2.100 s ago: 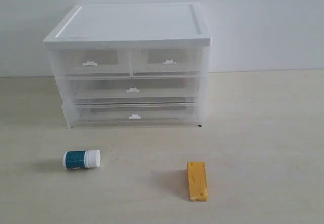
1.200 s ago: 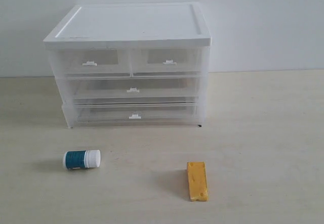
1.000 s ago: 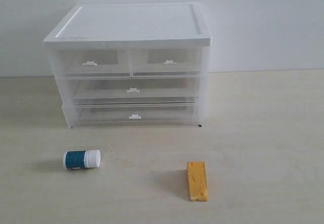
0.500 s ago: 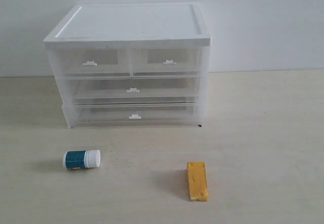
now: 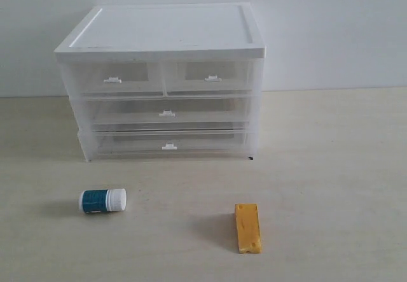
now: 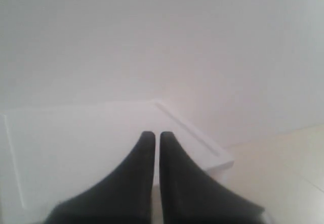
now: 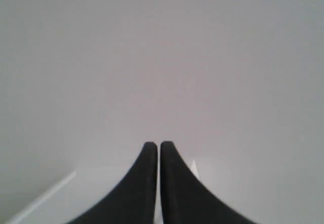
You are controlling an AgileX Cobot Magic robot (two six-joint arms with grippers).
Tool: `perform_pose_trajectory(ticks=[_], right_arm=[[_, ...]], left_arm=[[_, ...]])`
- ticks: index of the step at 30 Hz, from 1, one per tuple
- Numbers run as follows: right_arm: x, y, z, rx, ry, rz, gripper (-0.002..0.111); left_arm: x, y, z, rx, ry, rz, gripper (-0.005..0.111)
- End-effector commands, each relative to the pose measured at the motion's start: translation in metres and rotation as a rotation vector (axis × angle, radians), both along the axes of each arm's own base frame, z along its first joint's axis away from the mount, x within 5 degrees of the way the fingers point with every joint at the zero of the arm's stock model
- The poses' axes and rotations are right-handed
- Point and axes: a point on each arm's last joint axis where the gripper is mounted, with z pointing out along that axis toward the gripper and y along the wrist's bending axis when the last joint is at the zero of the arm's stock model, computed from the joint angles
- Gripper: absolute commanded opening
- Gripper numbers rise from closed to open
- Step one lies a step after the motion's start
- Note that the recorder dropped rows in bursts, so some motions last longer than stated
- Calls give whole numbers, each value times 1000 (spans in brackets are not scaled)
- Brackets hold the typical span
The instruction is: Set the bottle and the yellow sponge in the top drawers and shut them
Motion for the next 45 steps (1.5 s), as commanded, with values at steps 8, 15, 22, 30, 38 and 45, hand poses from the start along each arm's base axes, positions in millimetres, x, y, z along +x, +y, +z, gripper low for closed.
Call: perform_pose_trajectory(ticks=[8,15,22,30,38,45], right_arm=[[68,46,-61,-38,208,391,0],[88,49,-90,-77,317,390,0],[97,52,-107,-111,370,404,0],[113,57,-131,-132,447,437,0],[171,86,-156,141,714,697,0],[219,98,-174,272,858,752,0]], left_arm=[[67,11,-91,-177,494,86,4],[84,9,-127,-294,680,66,4],[112,-4,-144,-387,780,-156,4],[135,5,-168,-367,806,-44,4],[149,1,-164,-383,784,-131,4],[150,2,-170,-380,797,-122,4]])
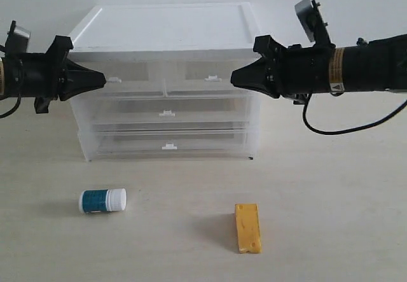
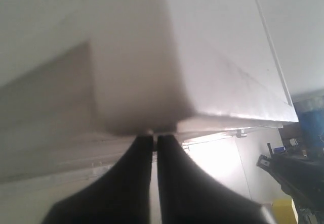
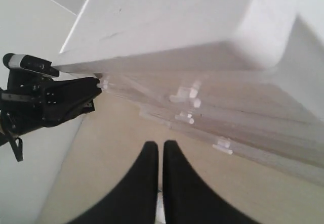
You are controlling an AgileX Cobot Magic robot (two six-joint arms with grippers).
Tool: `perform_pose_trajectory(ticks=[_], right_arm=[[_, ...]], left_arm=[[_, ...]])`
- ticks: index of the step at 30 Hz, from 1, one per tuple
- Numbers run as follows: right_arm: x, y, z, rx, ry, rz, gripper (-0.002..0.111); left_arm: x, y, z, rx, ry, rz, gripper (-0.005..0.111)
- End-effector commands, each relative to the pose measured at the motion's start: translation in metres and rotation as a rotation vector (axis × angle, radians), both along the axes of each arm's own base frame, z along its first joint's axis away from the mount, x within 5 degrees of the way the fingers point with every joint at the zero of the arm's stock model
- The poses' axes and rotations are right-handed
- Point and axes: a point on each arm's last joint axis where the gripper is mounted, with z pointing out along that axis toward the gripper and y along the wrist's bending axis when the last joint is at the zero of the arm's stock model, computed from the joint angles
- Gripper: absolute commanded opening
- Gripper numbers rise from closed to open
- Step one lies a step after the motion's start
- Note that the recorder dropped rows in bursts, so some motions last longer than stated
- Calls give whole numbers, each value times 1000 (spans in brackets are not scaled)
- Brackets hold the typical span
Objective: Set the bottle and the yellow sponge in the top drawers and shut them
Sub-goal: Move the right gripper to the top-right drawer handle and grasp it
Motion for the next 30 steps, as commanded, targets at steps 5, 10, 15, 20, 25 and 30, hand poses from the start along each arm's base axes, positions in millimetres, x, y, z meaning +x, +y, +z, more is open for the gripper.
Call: perform_pose_trajectory(ticks=[5,10,15,20,25,30], right_arm=[[27,9,-30,140,167,-21,0],[28,10,-30,160,162,-13,0],[26,13,-25,214,156,12,1],[25,25,-23,243,165,1,37],[31,24,-29,199,184,-99,50],[34,21,-29,207,192,-150,50]], left_arm=[[6,3,-12,6,31,24,4],[10,4,-19,-28,51,51,4],[11,5,-18,-28,45,56,4],[10,4,-17,-35,44,36,4],[9,3,-17,-44,43,20,4],[9,3,-17,-42,43,18,4]])
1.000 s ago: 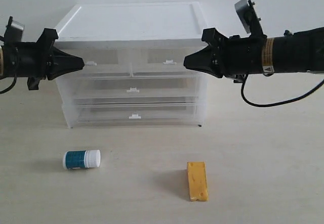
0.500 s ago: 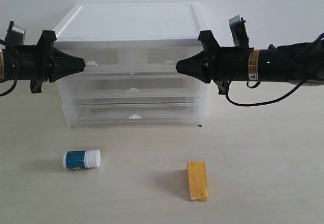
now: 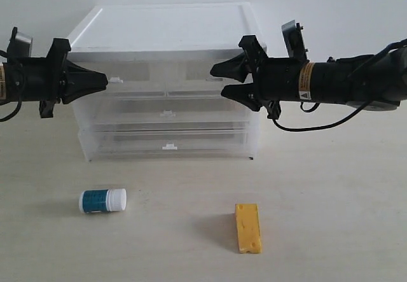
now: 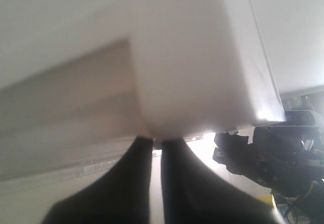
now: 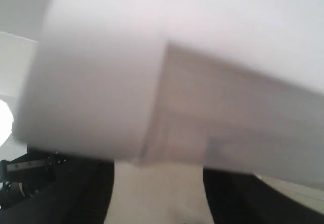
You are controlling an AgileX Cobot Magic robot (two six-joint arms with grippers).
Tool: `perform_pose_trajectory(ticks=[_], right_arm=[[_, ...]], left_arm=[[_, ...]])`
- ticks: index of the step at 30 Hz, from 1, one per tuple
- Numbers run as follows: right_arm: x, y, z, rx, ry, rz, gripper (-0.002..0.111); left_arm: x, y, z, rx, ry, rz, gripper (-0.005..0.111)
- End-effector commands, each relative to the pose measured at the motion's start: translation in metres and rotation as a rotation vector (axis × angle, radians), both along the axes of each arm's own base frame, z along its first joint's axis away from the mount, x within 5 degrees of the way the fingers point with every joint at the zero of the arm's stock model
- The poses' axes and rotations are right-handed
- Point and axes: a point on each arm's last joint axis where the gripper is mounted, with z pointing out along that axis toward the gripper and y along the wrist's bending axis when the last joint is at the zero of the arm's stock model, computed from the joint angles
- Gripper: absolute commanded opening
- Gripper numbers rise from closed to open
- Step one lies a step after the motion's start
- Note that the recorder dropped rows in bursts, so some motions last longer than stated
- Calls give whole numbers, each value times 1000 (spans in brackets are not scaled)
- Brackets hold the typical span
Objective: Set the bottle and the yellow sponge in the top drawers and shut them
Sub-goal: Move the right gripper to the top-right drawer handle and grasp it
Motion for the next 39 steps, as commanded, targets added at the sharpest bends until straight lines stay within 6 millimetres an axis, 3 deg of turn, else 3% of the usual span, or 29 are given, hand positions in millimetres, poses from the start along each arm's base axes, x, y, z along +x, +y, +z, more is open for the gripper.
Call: perform_pose_trajectory(ticks=[1,4,9,15,39], right_arm=[[4,-2,4,11,-7,-48,50],[6,-3,4,15,-12,-72,44],[7,-4,3,-8,-20,-83,16],[7,-3,5,10,-37,-81,1],[-20,8,2,-24,-97,248,0]], left_arm=[[5,1,-6,16,18,36,4],[5,1,-6,17,18,35,4],[4,1,-6,20,18,33,4],[4,1,-6,24,18,30,4],[4,1,-7,39,19,23,4]])
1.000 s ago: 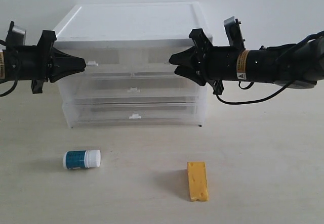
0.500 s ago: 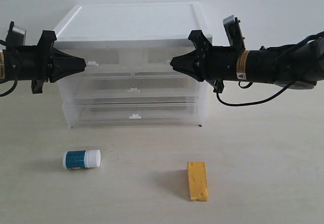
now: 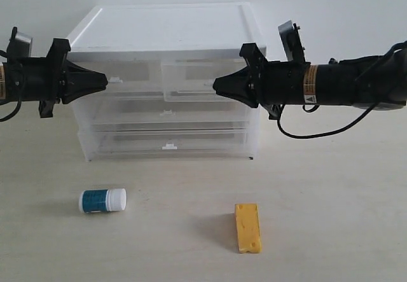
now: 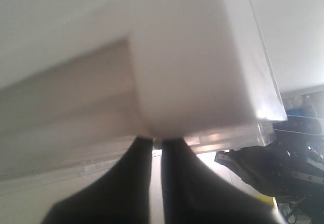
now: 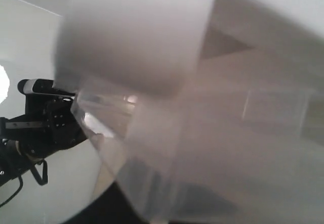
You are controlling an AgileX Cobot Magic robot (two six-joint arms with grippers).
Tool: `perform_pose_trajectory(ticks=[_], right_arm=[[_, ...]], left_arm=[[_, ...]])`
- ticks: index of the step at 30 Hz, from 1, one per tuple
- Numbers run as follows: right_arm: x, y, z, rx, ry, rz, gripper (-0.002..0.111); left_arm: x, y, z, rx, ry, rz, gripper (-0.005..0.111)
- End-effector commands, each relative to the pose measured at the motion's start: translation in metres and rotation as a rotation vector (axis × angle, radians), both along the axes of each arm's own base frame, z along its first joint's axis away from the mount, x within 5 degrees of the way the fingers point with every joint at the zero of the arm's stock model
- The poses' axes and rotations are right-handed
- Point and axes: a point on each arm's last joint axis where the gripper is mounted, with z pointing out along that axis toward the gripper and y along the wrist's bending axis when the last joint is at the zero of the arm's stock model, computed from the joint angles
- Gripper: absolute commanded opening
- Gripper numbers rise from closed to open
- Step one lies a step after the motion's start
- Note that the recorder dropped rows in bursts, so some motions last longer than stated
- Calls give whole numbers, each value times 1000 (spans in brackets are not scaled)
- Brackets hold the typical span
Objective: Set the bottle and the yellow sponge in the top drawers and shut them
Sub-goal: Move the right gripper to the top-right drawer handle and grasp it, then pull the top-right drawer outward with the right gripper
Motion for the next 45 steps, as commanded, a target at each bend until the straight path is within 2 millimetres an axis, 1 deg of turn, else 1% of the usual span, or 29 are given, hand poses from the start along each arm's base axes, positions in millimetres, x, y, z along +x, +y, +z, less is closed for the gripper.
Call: perform_pose_trajectory(ticks=[1,6,15,18,22,27,29,30,34,35,40,45], right_arm=[[-14,7,2,18,-11,125,0],[-29,3,-2,-18,-23,131,0],[-50,0,13,-28,-53,163,0],[-56,-1,11,-25,-40,171,0],[-62,-3,4,-42,-37,177,0],[-61,-3,4,-30,-49,170,0],[-61,-2,5,-27,-56,169,5],[-61,-2,5,-25,-56,171,11],[-62,-2,7,-4,-55,187,44],[-63,-1,8,6,-51,193,48],[-69,1,11,42,-56,264,46],[-75,0,5,30,-32,287,46]], left_arm=[[4,1,-7,37,19,25,4],[4,1,-7,37,19,25,4],[4,1,-7,38,19,27,4],[4,1,-8,41,20,31,4],[4,1,-8,44,20,34,4],[4,2,-8,45,20,36,4],[4,2,-8,45,20,36,4],[4,2,-8,45,20,36,4],[4,2,-8,45,20,36,4],[4,2,-8,45,20,36,4],[4,2,-8,45,20,36,4],[5,2,-8,44,20,37,4]])
